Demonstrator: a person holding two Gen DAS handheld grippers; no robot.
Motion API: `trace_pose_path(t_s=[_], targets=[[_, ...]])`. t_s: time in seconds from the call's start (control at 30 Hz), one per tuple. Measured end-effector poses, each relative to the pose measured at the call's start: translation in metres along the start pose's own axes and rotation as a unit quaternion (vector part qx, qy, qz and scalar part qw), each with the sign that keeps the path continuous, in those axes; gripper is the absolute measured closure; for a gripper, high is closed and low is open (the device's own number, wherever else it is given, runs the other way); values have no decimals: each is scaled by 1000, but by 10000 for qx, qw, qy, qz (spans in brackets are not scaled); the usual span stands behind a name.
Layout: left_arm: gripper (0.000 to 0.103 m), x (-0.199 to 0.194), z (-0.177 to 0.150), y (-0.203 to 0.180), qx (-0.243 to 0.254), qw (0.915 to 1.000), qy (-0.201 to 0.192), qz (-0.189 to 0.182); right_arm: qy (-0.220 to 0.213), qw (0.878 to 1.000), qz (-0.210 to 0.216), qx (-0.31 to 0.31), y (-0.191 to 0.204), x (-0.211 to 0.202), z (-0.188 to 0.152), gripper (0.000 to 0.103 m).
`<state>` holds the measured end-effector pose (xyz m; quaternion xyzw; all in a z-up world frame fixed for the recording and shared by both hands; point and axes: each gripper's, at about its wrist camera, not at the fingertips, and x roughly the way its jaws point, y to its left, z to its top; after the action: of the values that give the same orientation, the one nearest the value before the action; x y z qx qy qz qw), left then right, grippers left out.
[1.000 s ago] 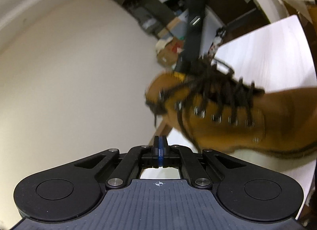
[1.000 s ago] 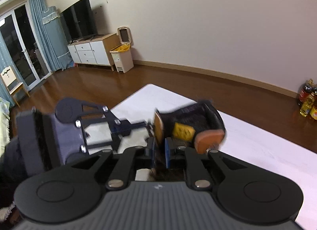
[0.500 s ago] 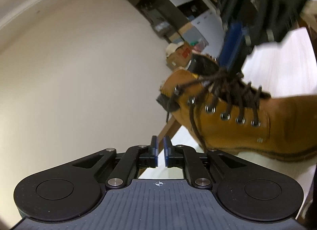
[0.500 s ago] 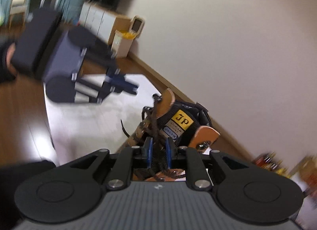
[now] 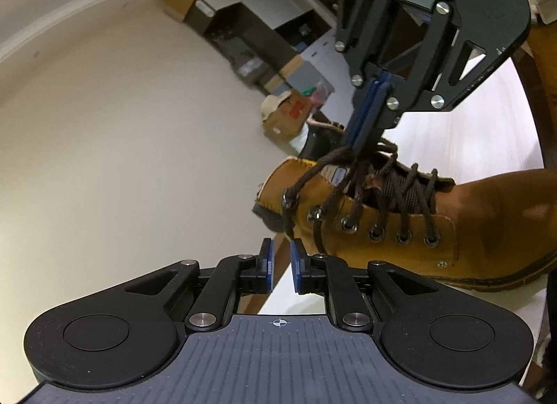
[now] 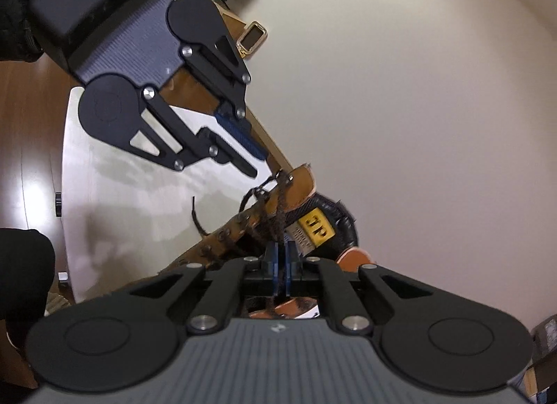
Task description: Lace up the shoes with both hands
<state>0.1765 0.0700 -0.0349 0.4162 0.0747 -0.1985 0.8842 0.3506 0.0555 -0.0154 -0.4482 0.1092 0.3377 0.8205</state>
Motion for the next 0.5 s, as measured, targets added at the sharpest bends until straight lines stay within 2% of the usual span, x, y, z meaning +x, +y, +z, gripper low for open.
trace_pose_path(t_s=[0.43,0.5], targets=[[84,16,1,10,-171,9989,113,-412,-11,10000,24,-62,-3,3,1,98],[91,26,4,16,-254,9985,124,-475,-27,10000,10,-92,-1,5,-1,98]])
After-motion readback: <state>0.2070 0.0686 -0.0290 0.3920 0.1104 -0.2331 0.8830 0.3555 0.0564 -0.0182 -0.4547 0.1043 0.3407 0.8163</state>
